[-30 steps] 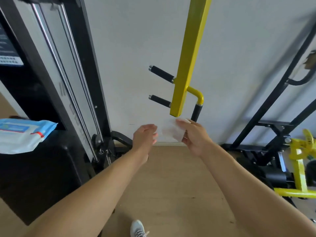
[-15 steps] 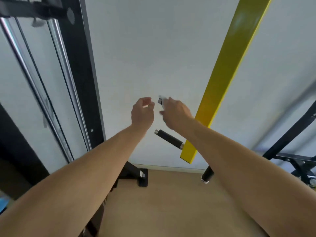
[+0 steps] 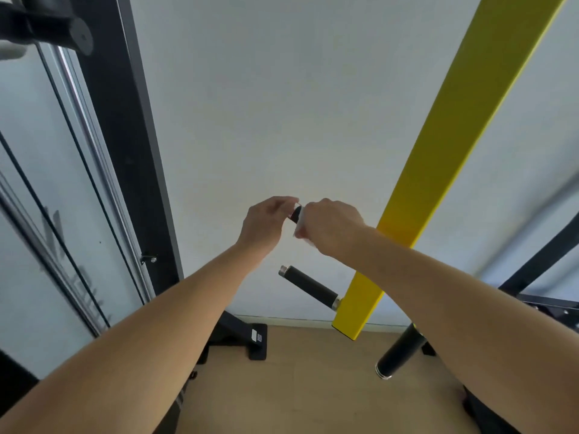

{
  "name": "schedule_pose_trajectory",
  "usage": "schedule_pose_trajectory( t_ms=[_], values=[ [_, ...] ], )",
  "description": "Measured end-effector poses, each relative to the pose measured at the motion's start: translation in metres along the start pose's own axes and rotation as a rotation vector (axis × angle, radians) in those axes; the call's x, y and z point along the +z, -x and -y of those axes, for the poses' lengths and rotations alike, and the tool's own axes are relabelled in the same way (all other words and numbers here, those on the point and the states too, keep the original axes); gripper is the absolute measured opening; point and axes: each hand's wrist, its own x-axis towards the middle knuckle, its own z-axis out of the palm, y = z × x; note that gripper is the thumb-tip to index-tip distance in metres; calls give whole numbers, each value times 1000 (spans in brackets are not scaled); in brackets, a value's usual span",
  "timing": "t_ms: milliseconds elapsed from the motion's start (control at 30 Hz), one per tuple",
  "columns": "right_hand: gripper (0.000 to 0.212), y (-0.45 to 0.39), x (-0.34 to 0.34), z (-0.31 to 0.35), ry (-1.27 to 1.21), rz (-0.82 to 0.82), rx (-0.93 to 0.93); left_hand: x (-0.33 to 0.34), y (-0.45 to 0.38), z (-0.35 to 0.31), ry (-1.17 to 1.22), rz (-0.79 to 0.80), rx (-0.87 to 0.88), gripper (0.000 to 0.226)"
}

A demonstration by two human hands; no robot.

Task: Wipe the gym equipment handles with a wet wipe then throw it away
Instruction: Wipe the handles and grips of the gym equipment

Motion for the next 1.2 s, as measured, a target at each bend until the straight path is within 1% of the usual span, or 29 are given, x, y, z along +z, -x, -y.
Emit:
schedule_pose_trajectory(
  t_ms=[100, 167, 233, 300, 367, 433, 533, 600, 700, 800, 900, 933, 1000, 1133, 1200],
  values=[
    [20, 18, 9, 1, 301, -103, -10, 3, -3, 1, -24, -3, 45, 25],
    [18, 33, 15, -2, 404, -144, -13, 5, -3, 3, -12, 9, 61, 24],
    [15, 38, 17, -2, 395, -151, -6, 6, -4, 6, 18, 8, 60, 23],
    [15, 31, 18, 1, 323, -175, -5, 7, -4, 8, 47, 4, 68, 21],
    [18, 19, 17, 4, 204, -204, -25, 7, -3, 9, 75, 3, 68, 19],
    [24, 14, 19, 6, 150, -221, -38, 7, -2, 10, 93, 0, 61, 17],
    [43, 30, 23, 2, 220, -205, -53, 6, -1, 11, 75, 1, 71, 17],
    [46, 45, 25, -5, 257, -185, -77, 5, 0, 10, 65, 5, 77, 16],
    [42, 51, 27, -11, 241, -192, -117, 7, 3, 8, 45, -9, 100, 17],
    [40, 44, 29, -8, 135, -218, -126, 8, 5, 8, 6, -32, 135, 17],
    [31, 33, 29, -5, 47, -264, -136, 4, 6, 7, -70, 2, 178, 17],
    [29, 31, 29, -4, 52, -268, -132, 1, 5, 8, -101, 14, 193, 18],
    [26, 35, 24, -6, 137, -251, -119, -3, 2, 8, -160, 41, 228, 19],
    [28, 64, 10, -16, 329, -177, -126, -11, 1, 8, -278, 76, 295, 20],
    [26, 67, 8, -16, 377, -155, -129, -13, 3, 9, -336, 80, 315, 21]
  ],
)
